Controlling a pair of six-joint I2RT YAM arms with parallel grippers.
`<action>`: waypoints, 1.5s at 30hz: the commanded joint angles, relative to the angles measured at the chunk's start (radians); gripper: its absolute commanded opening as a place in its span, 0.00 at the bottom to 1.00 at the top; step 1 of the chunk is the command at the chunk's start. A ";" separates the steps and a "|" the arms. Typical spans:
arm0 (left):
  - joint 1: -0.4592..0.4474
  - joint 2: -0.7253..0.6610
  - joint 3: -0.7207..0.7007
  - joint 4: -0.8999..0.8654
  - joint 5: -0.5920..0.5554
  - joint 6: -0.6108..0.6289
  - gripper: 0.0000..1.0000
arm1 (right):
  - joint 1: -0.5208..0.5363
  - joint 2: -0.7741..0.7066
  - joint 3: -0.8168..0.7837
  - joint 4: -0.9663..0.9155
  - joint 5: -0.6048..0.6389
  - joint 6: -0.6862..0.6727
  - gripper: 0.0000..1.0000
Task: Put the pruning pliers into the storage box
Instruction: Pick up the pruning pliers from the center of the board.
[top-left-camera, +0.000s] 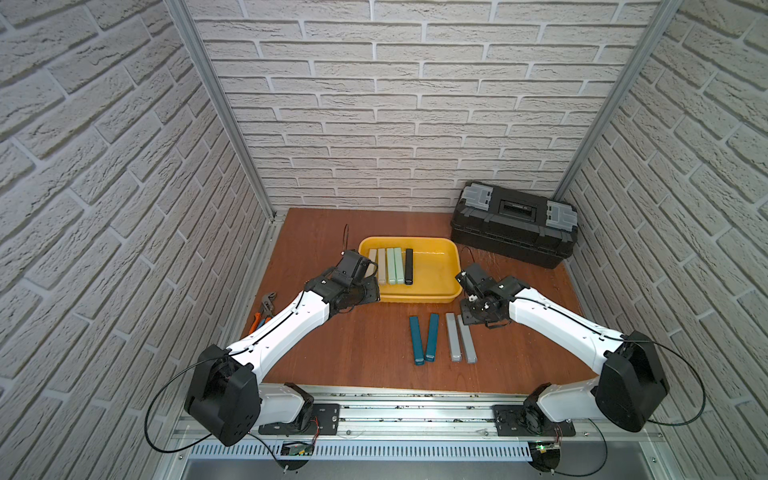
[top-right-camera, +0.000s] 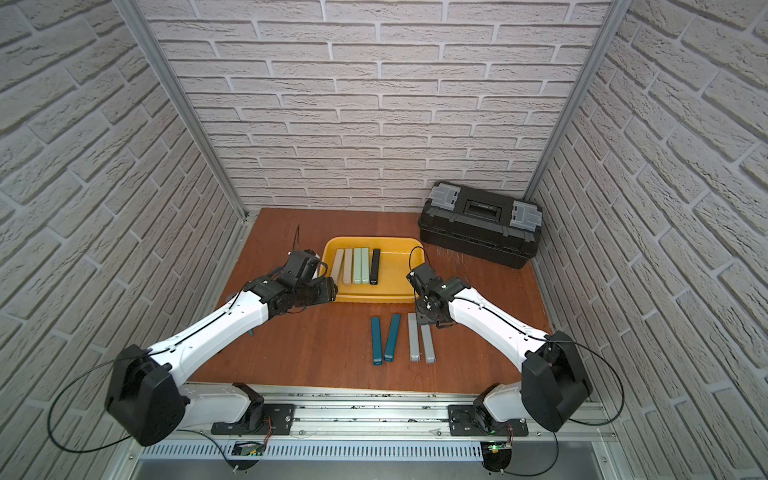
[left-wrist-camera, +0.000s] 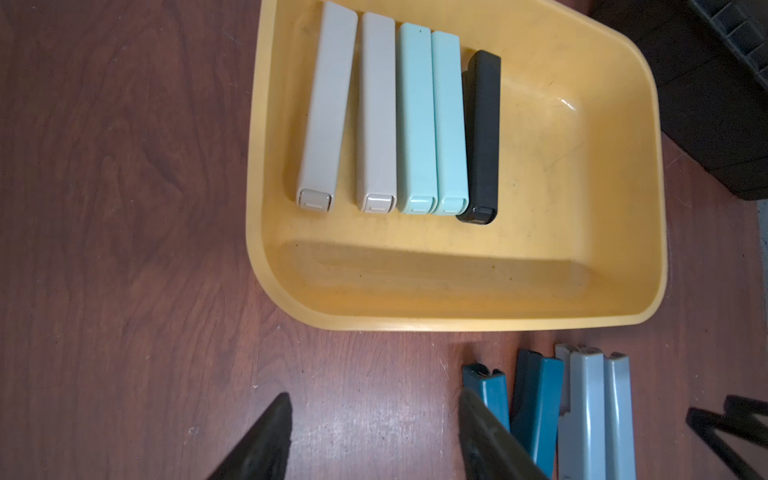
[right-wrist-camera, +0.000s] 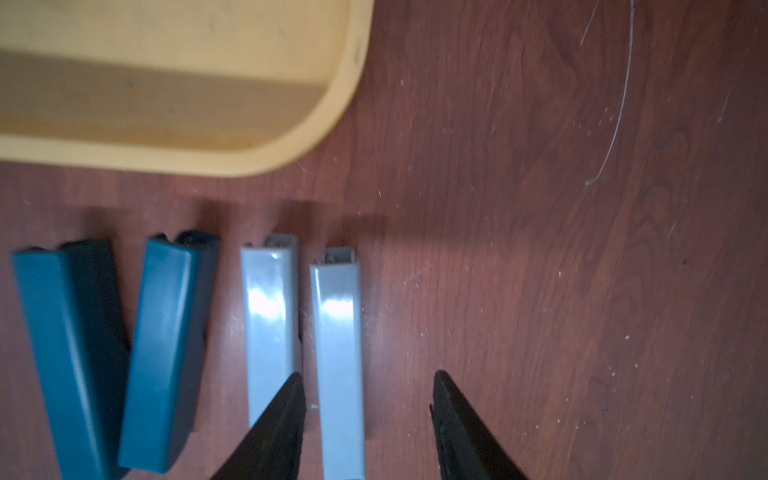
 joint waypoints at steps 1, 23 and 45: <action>-0.014 0.005 0.018 0.021 0.016 0.009 0.64 | 0.018 -0.032 -0.073 0.064 -0.020 0.061 0.52; -0.023 -0.002 0.018 0.000 0.007 -0.001 0.64 | 0.043 0.039 -0.158 0.178 -0.045 0.104 0.46; -0.026 -0.021 0.017 -0.008 0.004 -0.012 0.64 | 0.010 0.191 -0.126 0.257 -0.044 0.082 0.38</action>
